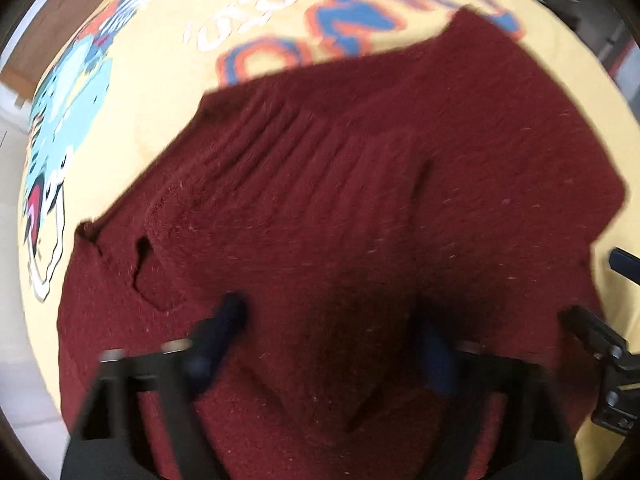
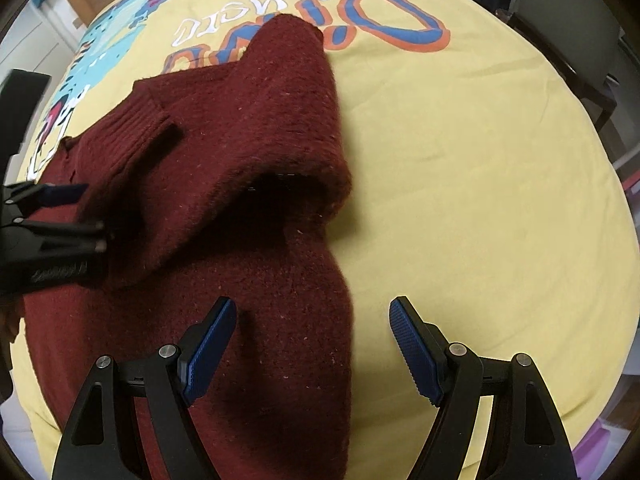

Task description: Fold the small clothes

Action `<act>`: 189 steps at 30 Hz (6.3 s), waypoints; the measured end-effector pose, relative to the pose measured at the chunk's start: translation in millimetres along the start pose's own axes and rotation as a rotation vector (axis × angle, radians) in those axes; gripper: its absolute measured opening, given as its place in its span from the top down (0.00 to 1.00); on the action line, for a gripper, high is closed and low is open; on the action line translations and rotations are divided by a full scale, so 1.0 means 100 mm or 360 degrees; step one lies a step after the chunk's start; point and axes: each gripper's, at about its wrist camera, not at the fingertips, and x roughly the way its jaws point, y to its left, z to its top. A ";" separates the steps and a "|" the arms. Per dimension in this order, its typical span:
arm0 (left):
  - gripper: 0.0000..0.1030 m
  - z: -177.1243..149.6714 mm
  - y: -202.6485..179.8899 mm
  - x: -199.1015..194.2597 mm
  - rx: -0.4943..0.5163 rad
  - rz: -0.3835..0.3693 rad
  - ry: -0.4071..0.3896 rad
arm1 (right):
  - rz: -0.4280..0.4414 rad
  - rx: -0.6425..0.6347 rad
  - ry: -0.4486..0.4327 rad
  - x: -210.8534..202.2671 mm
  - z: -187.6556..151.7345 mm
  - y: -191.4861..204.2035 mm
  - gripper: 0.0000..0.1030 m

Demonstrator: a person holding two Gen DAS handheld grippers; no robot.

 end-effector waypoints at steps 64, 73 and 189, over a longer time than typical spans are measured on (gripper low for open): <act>0.82 -1.43 2.30 -0.30 -0.0817 -0.0203 -0.0148 | -0.0067 0.0015 0.0012 0.07 0.04 0.14 0.22; 0.90 -1.68 2.46 -0.83 -0.0840 -0.0243 -0.0354 | 0.0006 0.0040 -0.0060 -0.13 0.35 0.12 0.22; 0.01 -4.89 5.06 -0.39 -0.2574 0.0120 -0.0163 | -0.0103 -0.0329 -0.0301 -0.46 -0.38 0.99 0.00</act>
